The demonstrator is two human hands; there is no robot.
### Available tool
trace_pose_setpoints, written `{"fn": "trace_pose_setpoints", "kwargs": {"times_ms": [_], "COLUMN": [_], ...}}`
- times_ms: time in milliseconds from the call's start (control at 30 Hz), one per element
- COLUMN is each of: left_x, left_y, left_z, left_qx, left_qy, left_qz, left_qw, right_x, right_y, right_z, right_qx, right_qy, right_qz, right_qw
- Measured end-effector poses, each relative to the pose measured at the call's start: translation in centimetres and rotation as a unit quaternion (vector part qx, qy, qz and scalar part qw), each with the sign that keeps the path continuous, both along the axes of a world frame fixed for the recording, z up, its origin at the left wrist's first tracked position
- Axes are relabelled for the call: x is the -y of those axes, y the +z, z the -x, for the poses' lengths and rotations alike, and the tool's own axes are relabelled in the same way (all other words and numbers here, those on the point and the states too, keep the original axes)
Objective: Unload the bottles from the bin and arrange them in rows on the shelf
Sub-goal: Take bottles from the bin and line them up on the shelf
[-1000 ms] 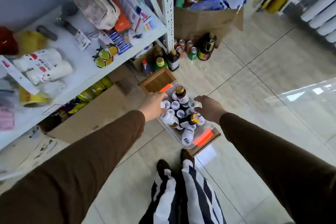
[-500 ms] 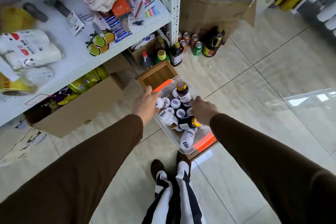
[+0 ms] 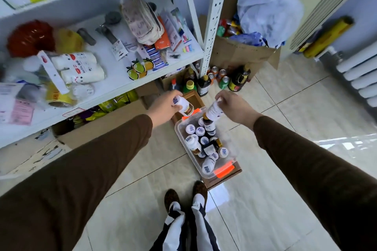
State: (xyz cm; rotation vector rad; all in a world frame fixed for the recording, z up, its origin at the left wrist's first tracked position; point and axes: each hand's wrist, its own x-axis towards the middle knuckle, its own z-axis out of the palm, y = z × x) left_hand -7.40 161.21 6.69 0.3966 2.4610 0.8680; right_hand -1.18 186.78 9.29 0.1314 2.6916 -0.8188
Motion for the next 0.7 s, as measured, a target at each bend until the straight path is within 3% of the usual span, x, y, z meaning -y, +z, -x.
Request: {"fn": "trace_pose_setpoints", "kwargs": {"times_ms": [400, 700], "left_x": [8.4, 14.6], "left_y": [26.2, 36.1], "left_z": [3.8, 2.4], "left_qx": [-0.118, -0.185], "left_qy": [0.067, 0.116], "left_qz": [-0.115, -0.164], "left_qw": [0.984, 0.962], "right_x": [6.5, 13.9], "right_y": [23.8, 35.0], "right_z": [7.7, 9.7], "right_qx": [-0.181, -0.296], "right_qy": [0.107, 0.114], "right_qz": [0.093, 0.101], "right_qw": [0.973, 0.943]}}
